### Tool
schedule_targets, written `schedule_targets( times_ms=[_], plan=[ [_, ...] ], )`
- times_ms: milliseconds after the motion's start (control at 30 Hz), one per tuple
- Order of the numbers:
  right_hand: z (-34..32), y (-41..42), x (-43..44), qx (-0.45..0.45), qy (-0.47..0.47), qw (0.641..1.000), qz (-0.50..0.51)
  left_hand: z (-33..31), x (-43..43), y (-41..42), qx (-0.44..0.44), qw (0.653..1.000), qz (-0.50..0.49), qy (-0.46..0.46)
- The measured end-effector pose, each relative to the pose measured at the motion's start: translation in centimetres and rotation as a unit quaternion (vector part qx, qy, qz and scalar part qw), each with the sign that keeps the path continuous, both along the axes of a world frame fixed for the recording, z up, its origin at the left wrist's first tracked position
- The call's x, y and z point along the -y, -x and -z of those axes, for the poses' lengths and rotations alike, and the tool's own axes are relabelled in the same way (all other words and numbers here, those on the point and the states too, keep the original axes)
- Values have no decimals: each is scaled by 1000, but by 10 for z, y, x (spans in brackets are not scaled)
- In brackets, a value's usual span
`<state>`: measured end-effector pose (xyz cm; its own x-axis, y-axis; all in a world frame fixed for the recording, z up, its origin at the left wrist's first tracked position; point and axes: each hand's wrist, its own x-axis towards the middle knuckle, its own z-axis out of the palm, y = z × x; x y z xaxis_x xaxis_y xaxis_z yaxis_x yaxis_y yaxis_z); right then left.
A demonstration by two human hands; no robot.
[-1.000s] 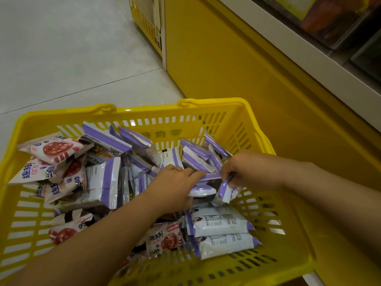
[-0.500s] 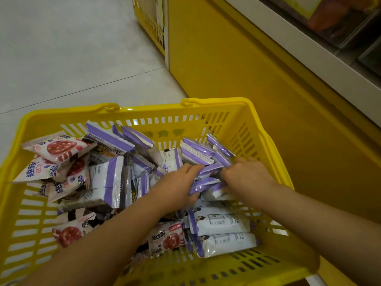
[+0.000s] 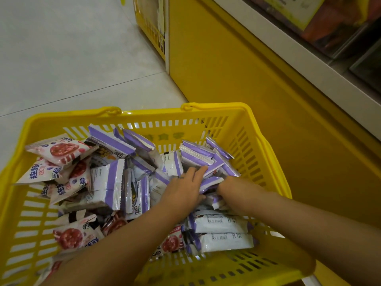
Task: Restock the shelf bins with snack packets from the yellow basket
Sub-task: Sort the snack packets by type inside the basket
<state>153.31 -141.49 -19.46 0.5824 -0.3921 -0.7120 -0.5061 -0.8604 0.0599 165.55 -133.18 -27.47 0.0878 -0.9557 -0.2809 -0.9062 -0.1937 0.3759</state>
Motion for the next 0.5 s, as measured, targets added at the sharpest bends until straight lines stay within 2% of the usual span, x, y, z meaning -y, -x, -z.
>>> schedule_targets(
  times_ms=[67,200,267,367,500],
  plan=[
    [3,5,-1,-13,-3,1000,1,-1,-2,-4,75,996,41,14],
    [-4,9,-2,-28,-25,999,9,-12,-6,-17,21,997,61,34],
    [-16,4,3,30,-19,999,18,-25,-13,-26,-10,997,46,65],
    [-34,-13,10,162,-13,985,62,-51,-28,-41,-22,991,22,128],
    [-38,-53,0,294,-86,944,122,-93,-46,-65,15,983,18,183]
  ],
)
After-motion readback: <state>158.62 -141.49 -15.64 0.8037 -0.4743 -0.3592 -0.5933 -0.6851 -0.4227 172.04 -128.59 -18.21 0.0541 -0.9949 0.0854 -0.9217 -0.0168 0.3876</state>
